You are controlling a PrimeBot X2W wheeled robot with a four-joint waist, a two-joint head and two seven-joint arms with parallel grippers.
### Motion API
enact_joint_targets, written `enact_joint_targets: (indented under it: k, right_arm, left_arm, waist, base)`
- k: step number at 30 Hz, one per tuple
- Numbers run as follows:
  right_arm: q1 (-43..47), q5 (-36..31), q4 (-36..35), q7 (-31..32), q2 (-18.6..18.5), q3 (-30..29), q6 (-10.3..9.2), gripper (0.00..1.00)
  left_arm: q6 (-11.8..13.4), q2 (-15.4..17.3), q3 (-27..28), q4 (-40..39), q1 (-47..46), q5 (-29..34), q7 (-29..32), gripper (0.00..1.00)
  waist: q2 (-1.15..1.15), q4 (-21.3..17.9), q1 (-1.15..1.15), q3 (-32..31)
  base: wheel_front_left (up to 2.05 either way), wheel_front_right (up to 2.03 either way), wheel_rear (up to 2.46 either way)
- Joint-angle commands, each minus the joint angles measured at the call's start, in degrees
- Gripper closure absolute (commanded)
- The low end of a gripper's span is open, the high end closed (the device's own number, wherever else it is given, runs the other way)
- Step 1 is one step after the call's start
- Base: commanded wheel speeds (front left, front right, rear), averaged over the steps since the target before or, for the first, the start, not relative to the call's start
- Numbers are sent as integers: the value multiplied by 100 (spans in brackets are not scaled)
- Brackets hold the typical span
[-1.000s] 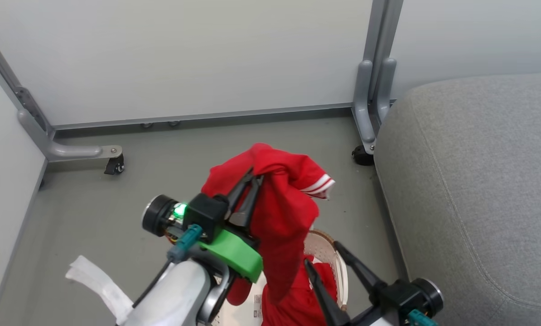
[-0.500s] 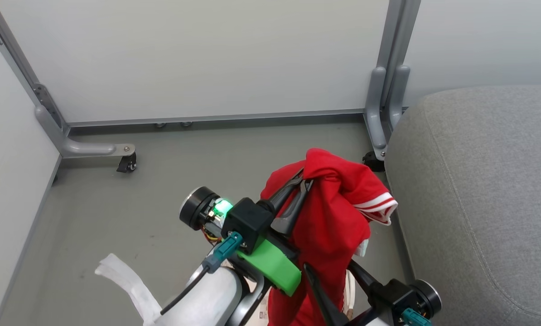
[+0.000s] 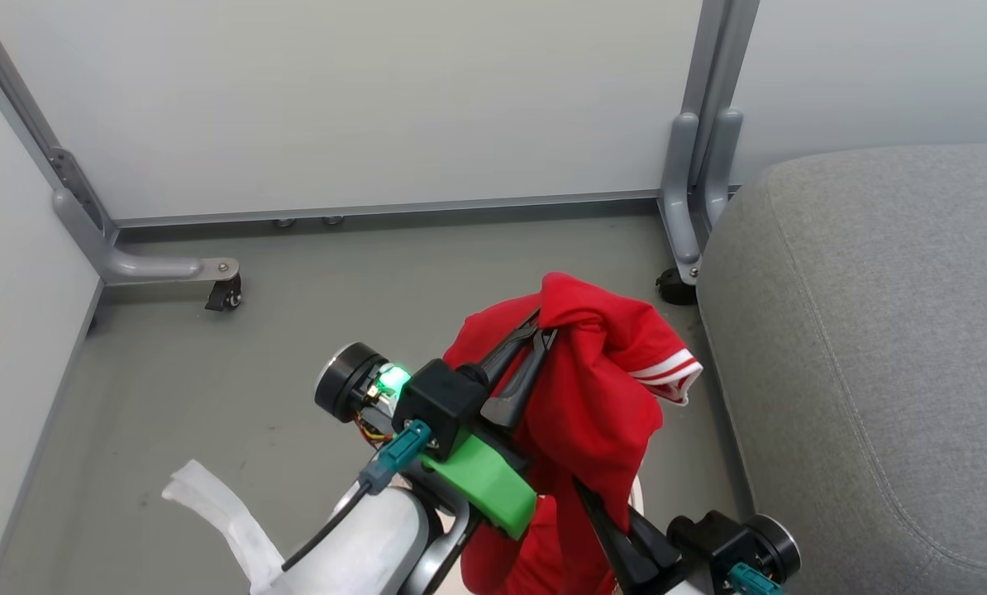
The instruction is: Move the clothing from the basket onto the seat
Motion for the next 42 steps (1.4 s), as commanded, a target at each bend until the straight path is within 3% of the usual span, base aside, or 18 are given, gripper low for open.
enact_joint_targets:
  k: [1,6,7,8,29,42]
  right_arm:
    - [-70,2,13,-20,-21,-1,-2,100]
    - [-50,-17,3,-20,-21,-21,-2,100]
    - [-45,-23,1,-20,-21,-19,-2,100]
    - [-41,-26,-2,-20,-21,-21,-2,100]
    - [-109,-117,-142,-20,-19,-56,-1,100]
    - [-329,-345,-405,-20,-20,-210,-1,100]
  left_arm:
    - [30,24,14,4,-2,-52,-20,100]
    - [50,22,3,61,16,-104,9,100]
    - [41,29,-10,76,19,-98,20,31]
    - [39,38,-19,92,20,-97,31,0]
    - [125,112,-11,163,20,-172,-65,0]
    - [306,393,205,224,280,-273,-270,0]
  waist:
    - [0,-6,0,3]
    - [0,-10,0,2]
    - [0,-8,0,0]
    - [0,-6,0,0]
    - [0,-62,0,121]
    - [0,-636,0,328]
  base:
    - [0,0,0]
    - [0,0,0]
    - [0,0,0]
    - [0,0,0]
    - [0,0,0]
    - [0,0,0]
